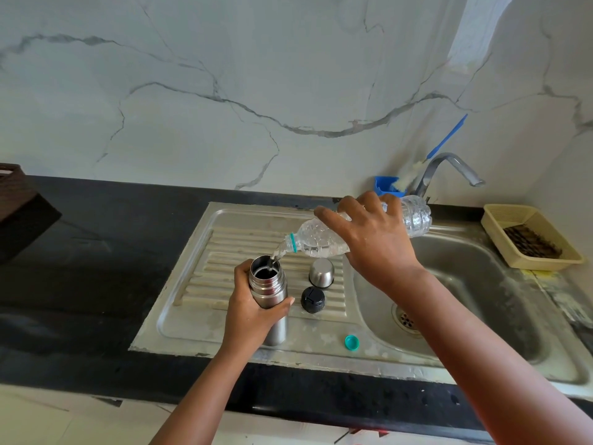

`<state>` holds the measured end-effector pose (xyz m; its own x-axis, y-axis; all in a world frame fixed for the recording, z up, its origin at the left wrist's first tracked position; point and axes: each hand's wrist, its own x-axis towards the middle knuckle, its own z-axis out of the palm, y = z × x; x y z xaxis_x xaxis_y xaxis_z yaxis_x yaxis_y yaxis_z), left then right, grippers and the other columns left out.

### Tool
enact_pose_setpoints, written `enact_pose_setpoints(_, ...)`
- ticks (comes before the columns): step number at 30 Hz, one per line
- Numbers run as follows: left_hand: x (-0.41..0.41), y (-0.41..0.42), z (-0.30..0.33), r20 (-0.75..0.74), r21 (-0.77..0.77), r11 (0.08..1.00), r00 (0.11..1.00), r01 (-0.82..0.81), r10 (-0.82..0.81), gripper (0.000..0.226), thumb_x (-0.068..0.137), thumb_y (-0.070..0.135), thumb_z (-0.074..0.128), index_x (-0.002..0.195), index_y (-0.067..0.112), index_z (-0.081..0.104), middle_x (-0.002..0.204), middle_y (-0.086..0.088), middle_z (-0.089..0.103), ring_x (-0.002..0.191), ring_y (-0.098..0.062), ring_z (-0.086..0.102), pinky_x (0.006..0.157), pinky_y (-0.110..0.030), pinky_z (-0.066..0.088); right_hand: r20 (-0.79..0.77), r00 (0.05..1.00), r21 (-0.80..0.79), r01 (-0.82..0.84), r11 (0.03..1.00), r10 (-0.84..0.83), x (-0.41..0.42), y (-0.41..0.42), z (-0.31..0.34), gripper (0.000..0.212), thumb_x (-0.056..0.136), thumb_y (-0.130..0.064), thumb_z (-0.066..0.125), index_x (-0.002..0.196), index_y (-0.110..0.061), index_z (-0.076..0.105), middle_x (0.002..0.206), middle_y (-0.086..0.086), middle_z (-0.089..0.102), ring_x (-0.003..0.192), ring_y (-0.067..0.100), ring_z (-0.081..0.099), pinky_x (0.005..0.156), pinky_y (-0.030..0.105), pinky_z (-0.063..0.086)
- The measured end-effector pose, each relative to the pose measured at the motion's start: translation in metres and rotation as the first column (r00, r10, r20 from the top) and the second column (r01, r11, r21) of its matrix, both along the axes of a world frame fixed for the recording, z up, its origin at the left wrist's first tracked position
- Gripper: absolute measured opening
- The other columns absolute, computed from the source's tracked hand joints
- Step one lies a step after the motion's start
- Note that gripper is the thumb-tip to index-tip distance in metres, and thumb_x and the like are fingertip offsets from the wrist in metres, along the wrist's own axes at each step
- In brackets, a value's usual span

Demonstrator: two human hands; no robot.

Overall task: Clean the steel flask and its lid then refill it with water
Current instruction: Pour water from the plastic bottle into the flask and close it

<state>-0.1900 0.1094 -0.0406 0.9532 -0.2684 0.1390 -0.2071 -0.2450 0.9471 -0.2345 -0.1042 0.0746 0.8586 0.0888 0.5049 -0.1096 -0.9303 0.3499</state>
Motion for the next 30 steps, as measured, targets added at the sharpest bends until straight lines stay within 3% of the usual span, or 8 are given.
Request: enact_pose_setpoints(30,0.0005,0.0009,-0.0022,-0.005,-0.01,1.0,1.0,0.015,-0.015,0.082,0.064,0.01,0.091,0.116,0.048,0.04,0.112,0.016,0.064,0.1,0.002,0.063,0.076,-0.016,0.052,0.013,1.0,-0.056,0.004,0.998,-0.003,0.0032,0.001,0.0096,0.084,0.057,0.005,0.075,0.13,-0.029,0.049,0.108,0.008,0.062,0.095,0.034,0.055,0.087,0.056,0.04)
